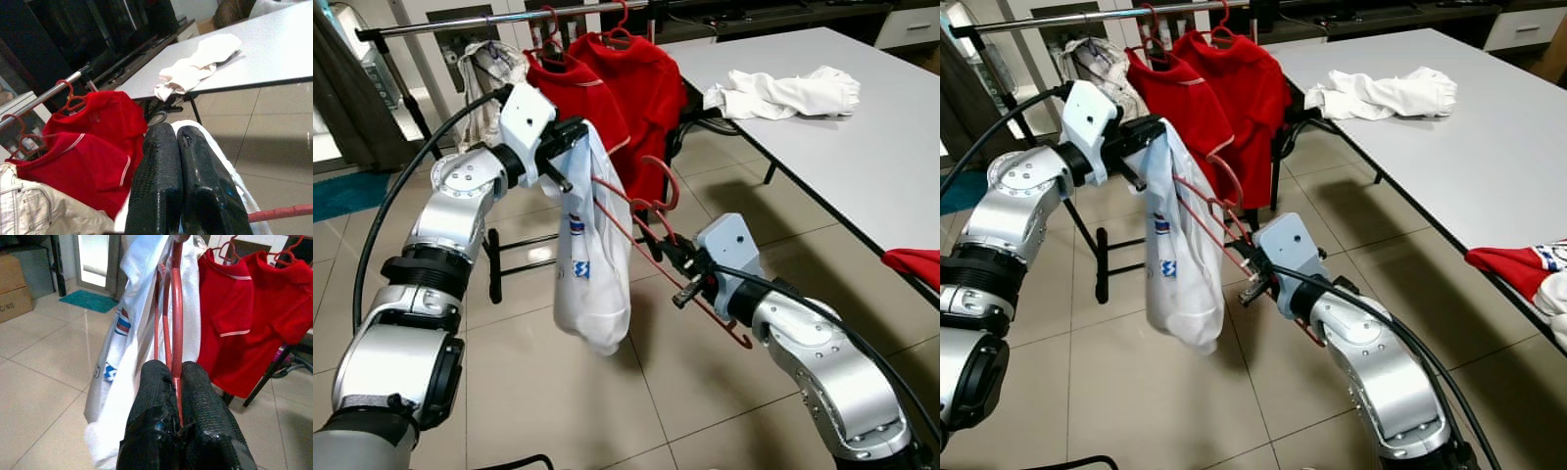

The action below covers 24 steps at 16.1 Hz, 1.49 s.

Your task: Hang hanger

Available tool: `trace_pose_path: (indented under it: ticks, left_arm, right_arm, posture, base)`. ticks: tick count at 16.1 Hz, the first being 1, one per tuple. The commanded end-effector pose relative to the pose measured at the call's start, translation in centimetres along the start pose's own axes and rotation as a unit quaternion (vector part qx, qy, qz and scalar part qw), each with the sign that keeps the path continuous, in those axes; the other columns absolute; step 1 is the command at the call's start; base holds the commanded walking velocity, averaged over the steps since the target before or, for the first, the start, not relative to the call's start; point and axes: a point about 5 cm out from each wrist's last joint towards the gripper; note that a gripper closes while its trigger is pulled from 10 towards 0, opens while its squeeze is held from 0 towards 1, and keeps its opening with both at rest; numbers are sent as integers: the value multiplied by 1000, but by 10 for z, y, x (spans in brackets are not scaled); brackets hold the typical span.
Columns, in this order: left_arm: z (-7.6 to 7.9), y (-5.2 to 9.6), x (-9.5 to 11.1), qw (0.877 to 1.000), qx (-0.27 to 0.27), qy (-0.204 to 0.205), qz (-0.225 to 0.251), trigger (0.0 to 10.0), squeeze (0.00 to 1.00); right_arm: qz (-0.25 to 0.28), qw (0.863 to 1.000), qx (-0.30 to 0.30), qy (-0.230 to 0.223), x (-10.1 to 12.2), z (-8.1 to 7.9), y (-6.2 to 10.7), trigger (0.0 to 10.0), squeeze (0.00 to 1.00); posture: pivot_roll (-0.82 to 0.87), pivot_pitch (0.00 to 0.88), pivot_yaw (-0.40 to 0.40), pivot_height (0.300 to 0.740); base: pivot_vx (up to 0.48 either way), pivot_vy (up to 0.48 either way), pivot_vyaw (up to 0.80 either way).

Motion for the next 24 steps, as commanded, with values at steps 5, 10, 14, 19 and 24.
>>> trace_pose_path:
  ticks: [5,10,14,19,24]
  left_arm:
    - [-5,7,-4,1000,2,-12,-17,0,0]
    - [0,7,3,999,-41,4,7,0,0]
    - [-5,9,3,1000,-31,-1,-2,0,0]
    - [-7,9,-2,1000,-16,2,-16,0,0]
    - [-5,6,-8,1000,3,18,-21,0,0]
  right_arm:
    - [-22,1000,-15,-2,2,14,10,10000,0]
    - [-95,995,-16,18,-16,27,20,10000,0]
    - [-92,995,-25,15,-13,38,30,10000,0]
    - [-34,999,-4,-10,6,45,42,10000,0]
    - [-34,999,34,-22,7,31,37,10000,0]
  posture:
    - [-128,0,84,740]
    - [-128,0,86,740]
    - [-130,0,93,740]
    - [-134,0,95,740]
    - [-133,0,96,740]
  base:
    - [0,0,0]
    - [0,0,0]
    - [0,0,0]
    - [0,0,0]
    - [0,0,0]
Point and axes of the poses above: a point about 5 cm out from each wrist's last joint towards the gripper, its own y axis pointing back from the gripper into the wrist, its own x axis along the axis of the wrist's last joint, z = x × y, and after that the axes turned 9 degrees about y, right-handed
